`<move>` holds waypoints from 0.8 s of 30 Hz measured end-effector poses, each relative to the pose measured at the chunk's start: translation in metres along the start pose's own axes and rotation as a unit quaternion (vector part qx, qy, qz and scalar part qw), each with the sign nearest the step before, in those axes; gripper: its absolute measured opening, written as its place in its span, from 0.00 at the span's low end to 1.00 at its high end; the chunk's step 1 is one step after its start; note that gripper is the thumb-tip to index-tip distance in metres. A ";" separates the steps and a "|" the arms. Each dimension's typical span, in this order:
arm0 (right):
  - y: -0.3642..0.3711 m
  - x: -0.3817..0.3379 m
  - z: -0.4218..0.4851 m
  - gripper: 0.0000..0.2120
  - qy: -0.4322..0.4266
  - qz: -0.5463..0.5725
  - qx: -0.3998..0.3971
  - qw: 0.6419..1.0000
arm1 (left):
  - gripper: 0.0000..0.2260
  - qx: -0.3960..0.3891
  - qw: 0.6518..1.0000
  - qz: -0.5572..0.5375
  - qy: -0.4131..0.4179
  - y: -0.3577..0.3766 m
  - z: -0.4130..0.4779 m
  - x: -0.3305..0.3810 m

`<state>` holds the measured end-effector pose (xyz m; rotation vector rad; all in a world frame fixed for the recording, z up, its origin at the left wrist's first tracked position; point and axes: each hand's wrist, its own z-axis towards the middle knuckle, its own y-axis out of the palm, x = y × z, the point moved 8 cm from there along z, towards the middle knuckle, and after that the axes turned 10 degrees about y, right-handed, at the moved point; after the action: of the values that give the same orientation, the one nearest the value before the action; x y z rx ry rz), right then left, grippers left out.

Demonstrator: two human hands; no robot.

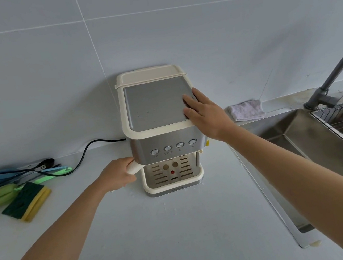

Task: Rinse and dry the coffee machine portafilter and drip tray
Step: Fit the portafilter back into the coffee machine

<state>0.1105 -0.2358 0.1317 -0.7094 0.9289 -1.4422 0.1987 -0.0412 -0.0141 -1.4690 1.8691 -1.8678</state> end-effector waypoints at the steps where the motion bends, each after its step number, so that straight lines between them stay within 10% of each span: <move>1: 0.004 0.000 -0.001 0.10 -0.004 0.014 -0.013 1.000 | 0.13 0.000 1.000 0.006 -0.002 -0.001 -0.001 0.000; 15: 0.011 0.002 0.001 0.14 -0.006 -0.022 -0.018 1.000 | 0.09 0.061 0.985 -0.130 -0.098 0.040 -0.036 0.030; 24: 0.003 -0.003 0.000 0.12 -0.025 -0.052 0.011 0.998 | 0.10 -0.035 0.864 -0.489 -0.119 0.078 -0.043 0.063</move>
<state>0.1121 -0.2328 0.1289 -0.7843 0.8465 -1.5157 0.0956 -0.0712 -0.0346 -2.8651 1.1166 -1.7377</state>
